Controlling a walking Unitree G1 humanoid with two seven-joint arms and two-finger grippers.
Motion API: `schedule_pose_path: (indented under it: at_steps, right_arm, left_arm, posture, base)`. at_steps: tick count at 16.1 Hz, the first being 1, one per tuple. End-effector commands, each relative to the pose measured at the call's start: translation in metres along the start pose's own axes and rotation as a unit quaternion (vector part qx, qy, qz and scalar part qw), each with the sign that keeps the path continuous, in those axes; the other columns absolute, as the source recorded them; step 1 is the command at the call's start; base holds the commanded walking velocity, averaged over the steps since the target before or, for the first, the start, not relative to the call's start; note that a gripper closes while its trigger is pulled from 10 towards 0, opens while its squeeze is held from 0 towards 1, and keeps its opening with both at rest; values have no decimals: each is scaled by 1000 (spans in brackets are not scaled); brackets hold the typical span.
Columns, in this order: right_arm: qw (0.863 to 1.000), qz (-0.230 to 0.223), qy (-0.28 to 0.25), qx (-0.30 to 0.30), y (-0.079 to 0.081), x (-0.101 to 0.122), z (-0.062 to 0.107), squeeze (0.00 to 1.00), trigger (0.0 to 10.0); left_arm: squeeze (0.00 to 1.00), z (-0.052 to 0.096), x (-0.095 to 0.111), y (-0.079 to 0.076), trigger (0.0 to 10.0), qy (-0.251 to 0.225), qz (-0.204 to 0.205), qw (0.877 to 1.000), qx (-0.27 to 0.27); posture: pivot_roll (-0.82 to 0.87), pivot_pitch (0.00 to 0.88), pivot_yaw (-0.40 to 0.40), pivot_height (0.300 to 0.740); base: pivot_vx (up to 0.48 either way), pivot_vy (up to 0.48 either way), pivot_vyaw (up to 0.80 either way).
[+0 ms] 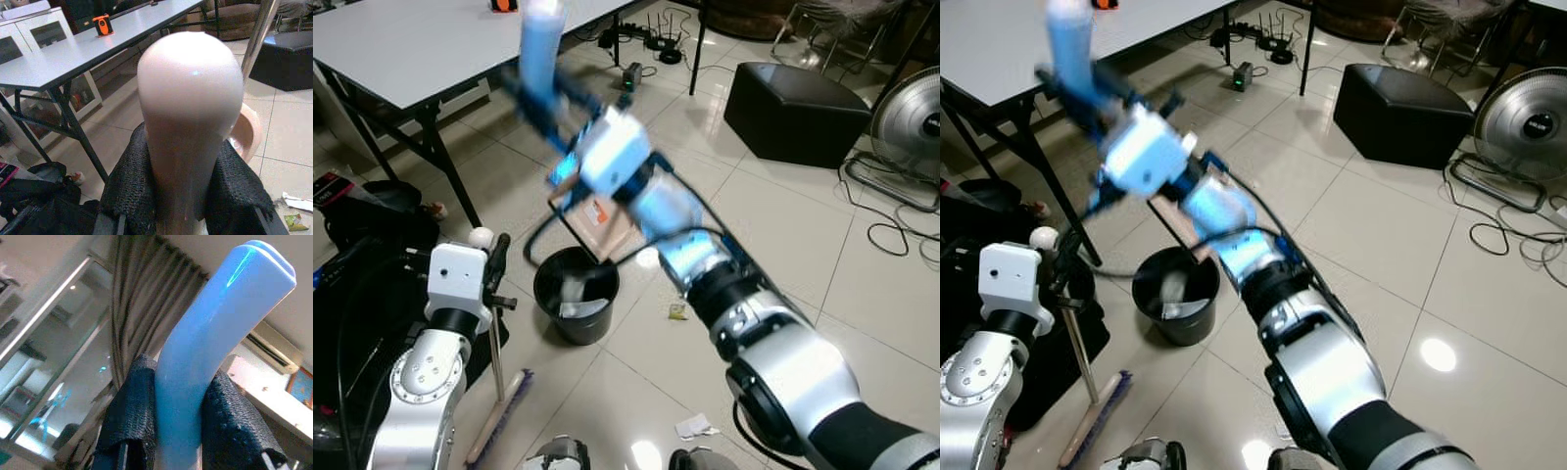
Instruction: Sweep floor
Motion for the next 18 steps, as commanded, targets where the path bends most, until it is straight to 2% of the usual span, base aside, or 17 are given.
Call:
schedule_pose_path:
  at_steps: [1,2,3,4,6,7,8,9,10,13,15,16,17,18]
  right_arm:
    - [999,19,-32,22,6,8,-3,0,10000]
    - [999,26,-31,26,7,8,-2,0,10000]
    - [998,56,-10,8,-6,3,-1,0,10000]
    - [998,64,-1,-6,-13,2,-1,0,10000]
    - [987,97,61,-110,-65,-6,10,0,10000]
    - [980,104,84,-148,-83,-8,18,0,10000]
    - [975,108,101,-168,-94,-8,27,0,10000]
    - [965,118,129,-193,-110,-7,49,0,10000]
    - [948,154,179,-212,-129,-1,85,0,10000]
    - [931,159,235,-229,-137,6,119,0,10000]
    - [896,118,322,-281,-134,10,164,0,10000]
    - [881,98,349,-303,-131,9,177,0,10000]
    - [854,75,392,-335,-125,6,196,0,10000]
    - [841,85,414,-337,-120,4,206,0,10000]
  left_arm:
    - [0,-1,12,1,10000,-24,-11,1000,5]
    - [0,-1,12,0,10000,-24,-11,1000,4]
    - [0,-3,11,-2,10000,-22,-10,1000,-3]
    - [0,-4,11,-4,10000,-22,-10,1000,-6]
    - [0,-8,7,-15,10000,-10,-7,999,-31]
    - [0,-9,5,-19,10000,-7,-3,999,-41]
    - [0,-10,4,-23,10000,-4,0,999,-53]
    - [0,-11,0,-31,10000,2,2,997,-79]
    - [0,-12,-3,-39,10000,7,10,995,-102]
    - [0,-16,-4,-45,10000,9,18,994,-112]
    - [0,-20,-2,-50,10000,6,20,992,-124]
    - [0,-21,-2,-51,10000,6,21,992,-126]
    - [0,-24,-1,-54,10000,4,19,991,-131]
    - [0,-25,-1,-57,10000,2,21,991,-135]
  posture:
    - [68,110,0,740]
    - [68,111,2,740]
    - [63,110,3,740]
    - [61,110,3,740]
    - [40,112,8,740]
    - [36,112,11,740]
    - [22,116,18,740]
    - [10,116,24,740]
    - [-11,117,34,740]
    - [-29,118,38,740]
    - [-33,119,39,740]
    - [-35,120,40,740]
    - [-37,119,44,740]
    - [-39,120,48,740]
  base:
    - [0,0,0]
    - [0,0,0]
    - [0,0,0]
    - [0,0,0]
    - [0,0,0]
    - [0,0,0]
    - [0,0,0]
    - [0,0,0]
    - [0,0,0]
    - [0,0,0]
    - [0,0,0]
    - [0,0,0]
    - [0,0,0]
    - [0,0,0]
Point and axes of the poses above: a point about 5 cm out from each wrist's last joint towards the gripper, its own z axis pointing back from the gripper into the wrist, its own x axis along the axis of the wrist's last joint, y = z × x, the point moved 1 cm from there along -z, pointing out of the wrist towards the gripper, and after that the axes turned 4 degrees about z, right-handed, at the moved point
